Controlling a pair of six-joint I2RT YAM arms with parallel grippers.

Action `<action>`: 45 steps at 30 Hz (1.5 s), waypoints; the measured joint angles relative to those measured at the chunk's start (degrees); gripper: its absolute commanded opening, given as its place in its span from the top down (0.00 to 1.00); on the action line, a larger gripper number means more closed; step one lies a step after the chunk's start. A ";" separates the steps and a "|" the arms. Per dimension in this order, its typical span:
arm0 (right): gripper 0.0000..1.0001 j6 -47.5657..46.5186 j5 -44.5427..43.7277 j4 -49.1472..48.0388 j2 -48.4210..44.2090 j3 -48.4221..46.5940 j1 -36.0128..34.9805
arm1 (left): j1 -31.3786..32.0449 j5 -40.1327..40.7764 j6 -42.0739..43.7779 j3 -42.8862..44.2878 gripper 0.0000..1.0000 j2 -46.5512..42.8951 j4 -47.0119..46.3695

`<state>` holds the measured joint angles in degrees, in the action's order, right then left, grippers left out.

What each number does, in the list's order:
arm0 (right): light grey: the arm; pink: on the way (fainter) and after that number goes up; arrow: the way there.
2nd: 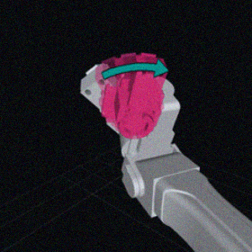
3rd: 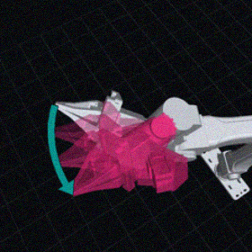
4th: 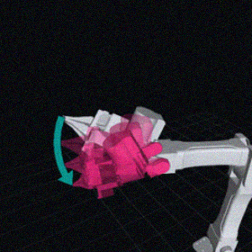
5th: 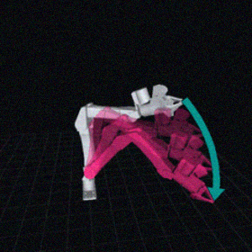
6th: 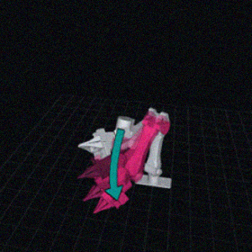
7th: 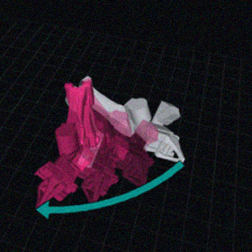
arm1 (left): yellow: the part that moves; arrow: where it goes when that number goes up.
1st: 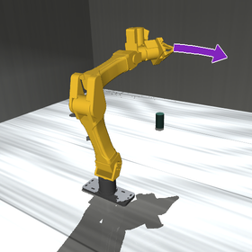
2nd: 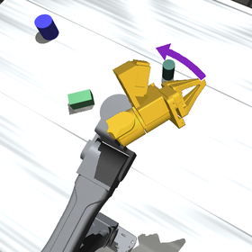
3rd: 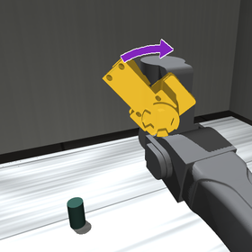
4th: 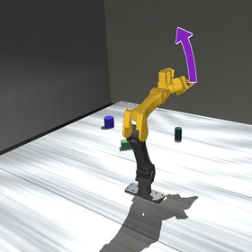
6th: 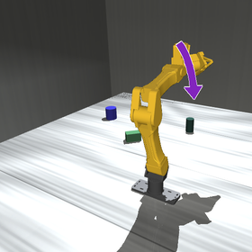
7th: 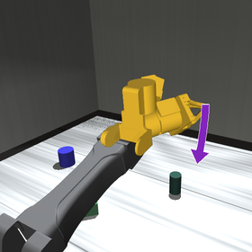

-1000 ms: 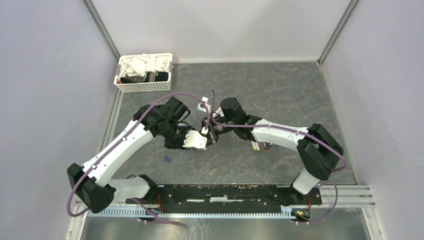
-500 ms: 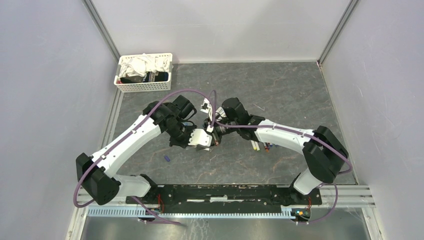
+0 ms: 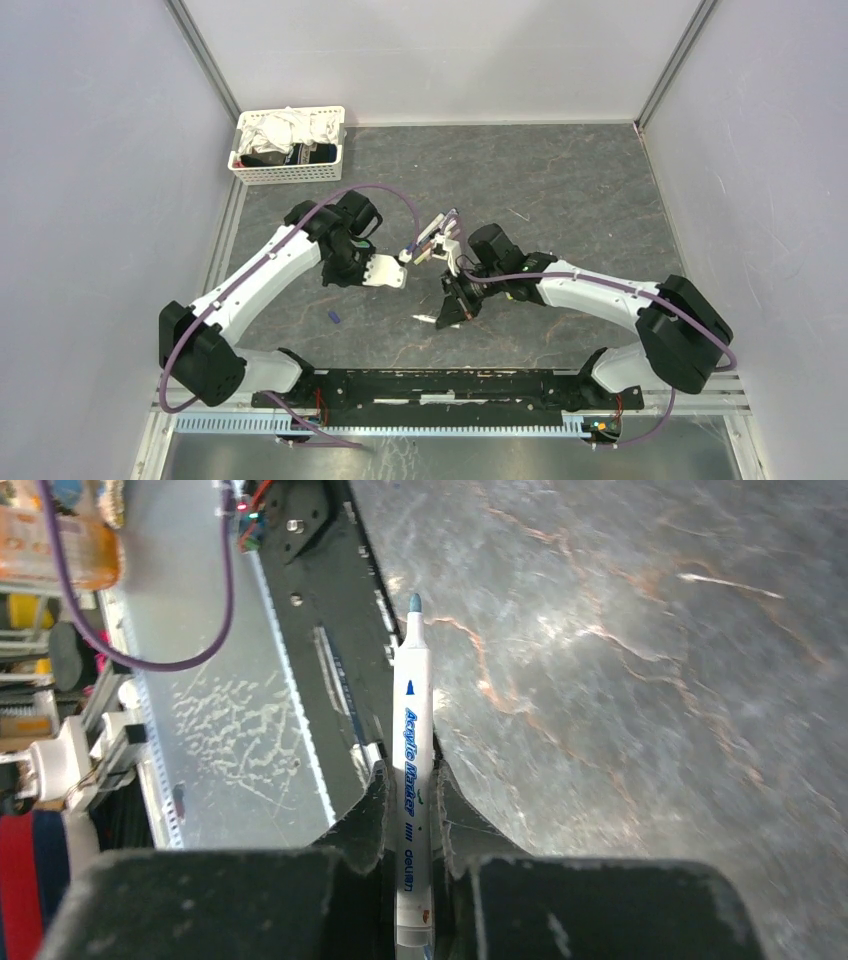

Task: Open the pen caps
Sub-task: Open the pen cap from the pen, then place the pen cap at the center of the board, then place the pen at the center of the board.

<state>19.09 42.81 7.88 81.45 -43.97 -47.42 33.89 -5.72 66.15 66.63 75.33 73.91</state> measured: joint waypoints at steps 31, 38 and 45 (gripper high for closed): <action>1.00 3.28 -62.58 11.08 -9.22 8.39 32.33 | -12.33 -2.43 -15.17 -5.27 0.33 20.50 -30.42; 0.92 3.19 -64.98 7.80 -4.44 8.57 33.35 | -12.35 -7.13 -20.35 1.33 0.00 18.36 -27.41; 0.79 3.17 -64.78 3.54 -1.05 8.61 33.66 | -13.55 -9.46 -26.69 14.21 0.00 15.63 -23.19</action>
<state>22.26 -21.98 11.42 80.40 -35.35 -13.76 20.34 -15.18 39.46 80.84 90.96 50.72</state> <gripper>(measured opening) 0.182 0.995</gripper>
